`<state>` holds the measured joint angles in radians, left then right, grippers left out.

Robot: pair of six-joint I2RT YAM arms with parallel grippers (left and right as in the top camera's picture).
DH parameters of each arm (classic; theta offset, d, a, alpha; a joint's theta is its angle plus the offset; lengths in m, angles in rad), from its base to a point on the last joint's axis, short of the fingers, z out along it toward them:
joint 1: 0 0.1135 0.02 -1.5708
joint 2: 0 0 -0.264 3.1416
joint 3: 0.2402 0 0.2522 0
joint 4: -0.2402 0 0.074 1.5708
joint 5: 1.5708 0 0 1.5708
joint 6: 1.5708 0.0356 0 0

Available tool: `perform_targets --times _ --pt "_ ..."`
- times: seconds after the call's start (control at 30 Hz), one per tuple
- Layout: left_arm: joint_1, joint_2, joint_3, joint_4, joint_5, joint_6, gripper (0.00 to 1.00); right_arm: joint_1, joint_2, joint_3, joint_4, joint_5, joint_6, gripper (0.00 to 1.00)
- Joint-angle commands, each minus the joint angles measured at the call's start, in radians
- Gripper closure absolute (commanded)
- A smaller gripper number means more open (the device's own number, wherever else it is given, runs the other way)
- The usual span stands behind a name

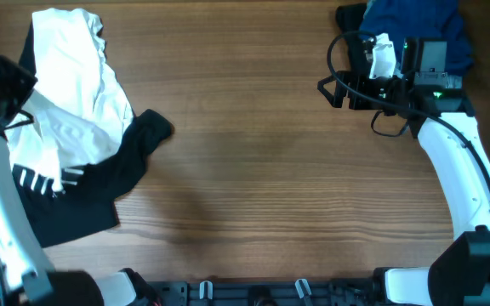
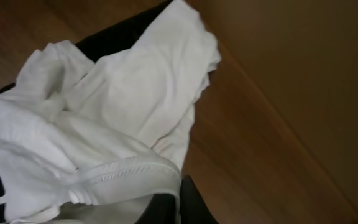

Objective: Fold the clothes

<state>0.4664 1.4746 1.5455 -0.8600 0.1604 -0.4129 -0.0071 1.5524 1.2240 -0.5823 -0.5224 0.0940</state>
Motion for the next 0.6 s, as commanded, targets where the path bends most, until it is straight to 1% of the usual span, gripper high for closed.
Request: perform_targets --times 0.0,0.1,0.17,0.2,0.23,0.27,0.5,0.57 --pt "-0.038 -0.105 0.014 0.035 0.126 0.019 0.96 0.004 0.013 0.025 -0.014 0.001 0.017 0.02" --pt "-0.122 -0.175 0.014 0.134 0.228 0.014 0.96 0.004 0.010 0.025 -0.032 -0.023 0.014 0.08" --pt "-0.195 -0.207 0.014 0.241 0.271 0.010 0.96 0.004 -0.004 0.025 -0.028 -0.069 0.014 0.10" --pt "-0.238 -0.220 0.014 0.306 0.273 -0.011 0.96 0.004 -0.018 0.025 -0.024 -0.092 0.014 0.09" --pt "-0.299 -0.233 0.014 0.403 0.273 -0.046 0.96 0.004 -0.050 0.025 -0.023 -0.108 0.013 0.09" --pt "-0.333 -0.237 0.014 0.457 0.273 -0.066 0.96 0.004 -0.073 0.025 -0.024 -0.108 0.014 0.09" --pt "-0.506 -0.237 0.014 0.761 0.273 -0.180 0.96 0.004 -0.261 0.025 -0.024 -0.108 0.014 0.05" --pt "-0.558 -0.237 0.014 0.820 0.269 -0.180 0.96 0.004 -0.304 0.025 -0.024 -0.118 0.014 0.04"
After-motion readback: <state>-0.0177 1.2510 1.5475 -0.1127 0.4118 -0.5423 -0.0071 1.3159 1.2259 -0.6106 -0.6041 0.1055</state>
